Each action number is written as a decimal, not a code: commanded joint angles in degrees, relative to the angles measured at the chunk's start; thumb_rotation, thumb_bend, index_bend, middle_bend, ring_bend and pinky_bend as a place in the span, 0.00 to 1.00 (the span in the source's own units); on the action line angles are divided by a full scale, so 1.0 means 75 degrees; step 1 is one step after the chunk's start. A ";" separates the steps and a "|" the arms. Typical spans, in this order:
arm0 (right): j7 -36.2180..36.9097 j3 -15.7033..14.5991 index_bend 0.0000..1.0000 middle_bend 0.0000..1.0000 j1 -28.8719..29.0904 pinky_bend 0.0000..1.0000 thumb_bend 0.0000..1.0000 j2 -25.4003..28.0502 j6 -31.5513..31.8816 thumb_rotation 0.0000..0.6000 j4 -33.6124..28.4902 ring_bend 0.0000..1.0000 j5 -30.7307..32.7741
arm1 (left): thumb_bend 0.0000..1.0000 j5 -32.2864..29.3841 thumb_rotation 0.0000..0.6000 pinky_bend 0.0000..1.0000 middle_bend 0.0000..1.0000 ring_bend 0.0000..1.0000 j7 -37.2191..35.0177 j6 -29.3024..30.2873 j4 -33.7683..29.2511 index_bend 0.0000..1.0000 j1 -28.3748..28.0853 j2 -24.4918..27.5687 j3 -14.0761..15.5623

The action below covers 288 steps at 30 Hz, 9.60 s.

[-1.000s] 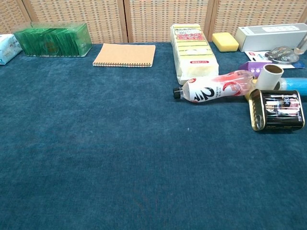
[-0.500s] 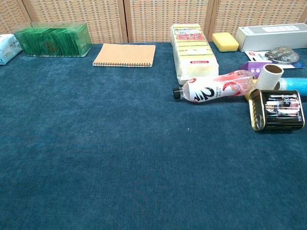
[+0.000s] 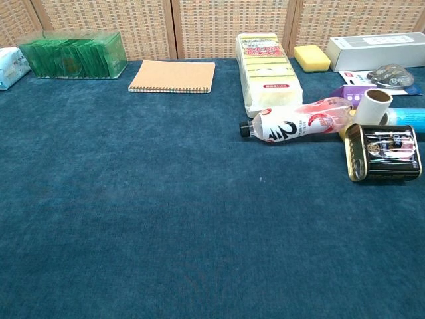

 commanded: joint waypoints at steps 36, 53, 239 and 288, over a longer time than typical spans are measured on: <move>-0.1457 0.0574 0.81 1.00 0.0389 0.92 0.48 -0.0861 0.0994 1.00 0.0671 1.00 0.0899 | 0.29 0.0030 1.00 0.33 0.14 0.13 0.0044 -0.0089 -0.0027 0.12 0.0006 0.0020 0.0071; -0.0229 -0.0423 0.81 1.00 0.0176 0.92 0.48 0.0315 -0.0163 1.00 -0.0087 1.00 -0.0244 | 0.29 -0.0102 1.00 0.33 0.14 0.13 0.0096 -0.0200 0.0003 0.12 -0.0017 -0.0035 -0.0006; 0.1183 0.0406 0.33 0.37 0.2350 0.39 0.32 -0.3380 -0.2519 1.00 0.5581 0.37 0.2084 | 0.29 -0.0171 1.00 0.33 0.14 0.13 0.0241 -0.0450 -0.0006 0.12 -0.0059 -0.0151 0.0110; 0.0734 0.0254 0.25 0.26 0.2225 0.26 0.27 -0.2808 -0.2433 1.00 0.5275 0.22 0.2110 | 0.29 -0.0130 1.00 0.33 0.14 0.13 0.0226 -0.0420 -0.0050 0.12 -0.0047 -0.0106 0.0120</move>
